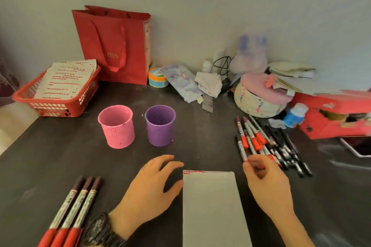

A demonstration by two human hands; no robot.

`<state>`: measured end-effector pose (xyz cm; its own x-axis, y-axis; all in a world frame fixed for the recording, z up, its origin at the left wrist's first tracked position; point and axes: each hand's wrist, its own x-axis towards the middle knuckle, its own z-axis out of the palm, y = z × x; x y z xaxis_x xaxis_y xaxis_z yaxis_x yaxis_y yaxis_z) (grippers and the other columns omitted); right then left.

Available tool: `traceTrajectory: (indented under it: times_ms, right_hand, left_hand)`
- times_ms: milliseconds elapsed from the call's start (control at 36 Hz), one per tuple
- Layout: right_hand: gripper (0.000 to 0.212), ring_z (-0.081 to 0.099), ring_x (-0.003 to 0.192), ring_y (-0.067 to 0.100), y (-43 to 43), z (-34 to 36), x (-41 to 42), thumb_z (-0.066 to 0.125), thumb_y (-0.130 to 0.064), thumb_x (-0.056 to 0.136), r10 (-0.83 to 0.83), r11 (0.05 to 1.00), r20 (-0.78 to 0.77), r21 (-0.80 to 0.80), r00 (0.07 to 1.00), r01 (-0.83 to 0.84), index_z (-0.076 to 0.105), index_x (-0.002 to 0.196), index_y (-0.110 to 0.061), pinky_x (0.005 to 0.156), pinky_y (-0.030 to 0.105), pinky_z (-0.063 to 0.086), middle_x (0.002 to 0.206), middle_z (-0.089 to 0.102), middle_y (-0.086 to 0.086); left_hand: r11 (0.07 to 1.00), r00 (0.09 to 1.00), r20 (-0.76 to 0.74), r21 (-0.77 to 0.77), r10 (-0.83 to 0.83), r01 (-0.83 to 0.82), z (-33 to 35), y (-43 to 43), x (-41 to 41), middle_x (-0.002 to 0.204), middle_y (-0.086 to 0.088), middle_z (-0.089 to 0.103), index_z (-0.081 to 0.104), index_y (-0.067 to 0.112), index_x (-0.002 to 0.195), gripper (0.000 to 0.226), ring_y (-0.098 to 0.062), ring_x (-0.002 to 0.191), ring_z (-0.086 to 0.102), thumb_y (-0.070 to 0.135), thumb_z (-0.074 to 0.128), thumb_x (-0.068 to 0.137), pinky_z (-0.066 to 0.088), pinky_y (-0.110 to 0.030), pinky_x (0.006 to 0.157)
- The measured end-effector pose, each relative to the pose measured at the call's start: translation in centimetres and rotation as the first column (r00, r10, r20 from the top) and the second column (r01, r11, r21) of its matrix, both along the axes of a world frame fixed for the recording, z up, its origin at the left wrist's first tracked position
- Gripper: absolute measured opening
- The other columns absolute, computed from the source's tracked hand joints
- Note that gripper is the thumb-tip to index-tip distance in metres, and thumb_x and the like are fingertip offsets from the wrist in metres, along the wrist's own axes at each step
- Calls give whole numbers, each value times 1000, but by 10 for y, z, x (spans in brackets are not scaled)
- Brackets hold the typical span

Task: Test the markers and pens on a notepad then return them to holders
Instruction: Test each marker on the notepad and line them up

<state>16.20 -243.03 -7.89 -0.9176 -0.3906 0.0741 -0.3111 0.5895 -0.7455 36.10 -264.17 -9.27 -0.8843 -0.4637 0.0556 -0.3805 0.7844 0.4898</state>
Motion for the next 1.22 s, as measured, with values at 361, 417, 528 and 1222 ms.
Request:
traceTrajectory:
  times_ms: [361, 417, 528, 1222]
  right_hand:
    - [20, 47, 67, 3, 4, -45, -10, 66, -47, 91, -90, 974, -250, 179, 964, 138, 55, 96, -31, 55, 16, 26, 96, 53, -9]
    - [16, 45, 66, -2, 3, -46, -9, 67, -41, 92, -99, 977, -250, 159, 963, 142, 55, 93, -32, 55, 15, 24, 93, 53, -8]
    - [12, 50, 71, 0, 8, -41, -10, 62, -44, 94, -135, 985, -157, 83, 978, 150, 59, 91, -32, 59, 23, 34, 89, 58, -9]
    - [41, 48, 60, 6, 8, 4, 101, 60, -69, 78, 212, 879, 289, -475, 934, -52, 72, 103, -39, 58, 23, 43, 70, 59, -12]
  left_hand:
    - [990, 999, 24, -136, 33, -30, -43, 19, -20, 160, 25, 15, 28, 46, 149, 72, 9, 140, -5, 83, 22, 86, -9, -29, 116]
    - [990, 999, 30, -139, 32, -28, -42, 19, -20, 160, 25, 15, 28, 46, 149, 72, 9, 141, -5, 82, 24, 87, -10, -28, 115]
    - [990, 999, 38, -140, 31, -25, -40, 19, -20, 161, 24, 14, 26, 46, 150, 72, 6, 145, -2, 81, 25, 88, -9, -29, 117]
    - [677, 951, -306, 709, 39, 200, 25, 69, -10, 76, 12, 54, 60, 43, 115, 22, -10, 61, 47, 47, 44, 100, 42, -24, 57]
